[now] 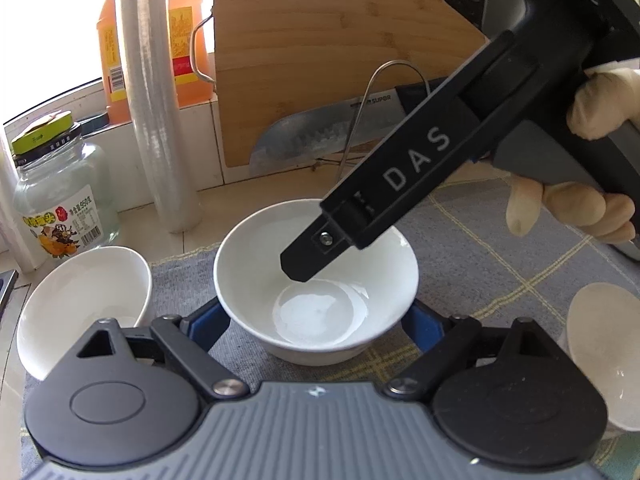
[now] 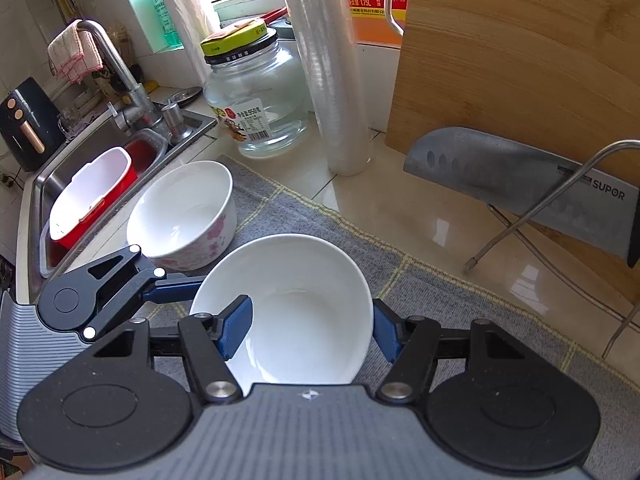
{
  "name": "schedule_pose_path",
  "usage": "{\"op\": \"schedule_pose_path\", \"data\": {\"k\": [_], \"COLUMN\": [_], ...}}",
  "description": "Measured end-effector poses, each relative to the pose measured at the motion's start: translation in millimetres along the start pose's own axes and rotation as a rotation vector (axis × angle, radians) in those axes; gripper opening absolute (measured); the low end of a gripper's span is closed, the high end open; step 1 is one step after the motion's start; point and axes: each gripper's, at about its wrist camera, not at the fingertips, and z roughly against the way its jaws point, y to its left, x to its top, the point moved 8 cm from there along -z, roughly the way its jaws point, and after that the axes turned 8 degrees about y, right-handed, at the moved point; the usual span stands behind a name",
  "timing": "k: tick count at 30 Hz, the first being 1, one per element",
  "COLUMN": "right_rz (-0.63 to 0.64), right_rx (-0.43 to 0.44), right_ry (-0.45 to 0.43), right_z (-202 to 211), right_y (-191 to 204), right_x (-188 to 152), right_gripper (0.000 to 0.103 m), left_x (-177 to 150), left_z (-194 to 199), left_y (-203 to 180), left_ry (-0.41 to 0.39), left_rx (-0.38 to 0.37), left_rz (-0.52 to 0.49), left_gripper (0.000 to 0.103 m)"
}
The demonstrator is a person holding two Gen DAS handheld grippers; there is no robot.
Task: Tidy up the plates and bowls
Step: 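Carry the second white bowl with the right tool toward the first bowl, then lower the second bowl into the first bowl with the right tool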
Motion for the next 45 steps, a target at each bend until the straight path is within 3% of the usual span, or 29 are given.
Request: {"op": "schedule_pose_path", "data": {"k": [22, 45], "right_rz": [0.013, 0.05], "right_rx": [0.03, 0.066], "right_ry": [-0.034, -0.076], "right_z": [64, 107], "right_y": [44, 75], "right_x": [-48, -94], "right_gripper": [0.069, 0.069], "left_x": [-14, -38], "left_z": [69, 120], "left_y": [-39, -76], "left_ry": [0.006, 0.01], "left_rx": [-0.048, -0.029], "left_rz": [-0.02, 0.022], "left_gripper": [0.092, 0.092]}}
